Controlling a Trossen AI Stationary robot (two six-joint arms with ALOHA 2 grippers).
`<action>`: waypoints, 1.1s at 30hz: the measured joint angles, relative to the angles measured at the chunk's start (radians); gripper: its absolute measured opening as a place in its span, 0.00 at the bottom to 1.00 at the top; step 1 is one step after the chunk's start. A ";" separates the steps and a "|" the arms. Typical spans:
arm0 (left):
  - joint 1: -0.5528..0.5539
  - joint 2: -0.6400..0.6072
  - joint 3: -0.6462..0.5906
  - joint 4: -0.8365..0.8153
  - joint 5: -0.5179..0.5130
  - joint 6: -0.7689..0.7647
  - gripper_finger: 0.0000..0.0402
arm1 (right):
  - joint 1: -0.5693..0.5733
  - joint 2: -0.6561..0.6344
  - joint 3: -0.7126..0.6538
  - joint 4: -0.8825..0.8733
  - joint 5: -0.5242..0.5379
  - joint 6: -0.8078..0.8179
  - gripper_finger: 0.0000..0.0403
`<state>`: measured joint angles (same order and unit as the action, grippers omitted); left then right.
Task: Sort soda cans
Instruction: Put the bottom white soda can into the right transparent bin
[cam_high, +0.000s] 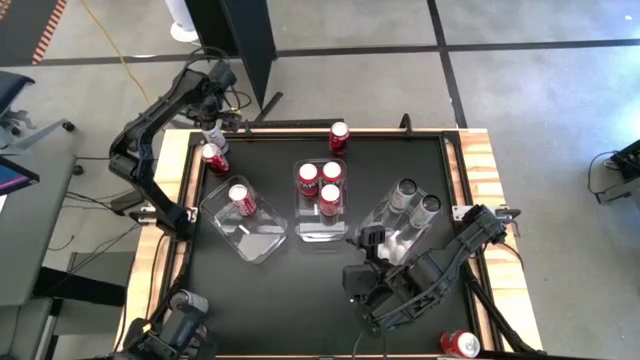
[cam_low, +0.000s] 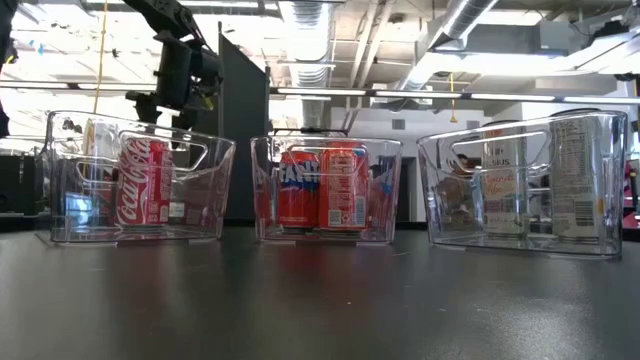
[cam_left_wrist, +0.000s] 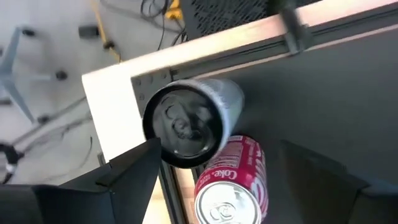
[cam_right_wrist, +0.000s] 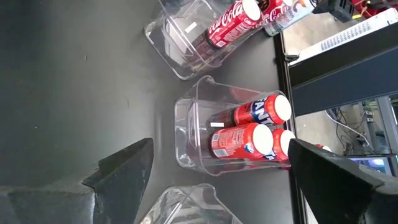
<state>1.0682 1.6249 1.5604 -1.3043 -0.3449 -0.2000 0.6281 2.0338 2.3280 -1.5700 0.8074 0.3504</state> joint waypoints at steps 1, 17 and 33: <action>-0.008 -0.010 0.000 0.012 0.000 0.017 0.79 | -0.002 0.000 0.000 0.000 0.000 0.000 0.96; -0.186 -0.245 0.000 0.110 -0.018 0.016 0.89 | -0.049 0.000 0.000 -0.001 0.032 0.000 0.96; -0.657 -0.597 -0.295 0.109 -0.212 -0.287 0.88 | -0.250 -0.009 0.000 0.102 -0.020 -0.240 0.96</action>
<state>0.4107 1.0280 1.2653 -1.1954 -0.5571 -0.4869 0.3777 2.0251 2.3276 -1.4681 0.7873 0.1108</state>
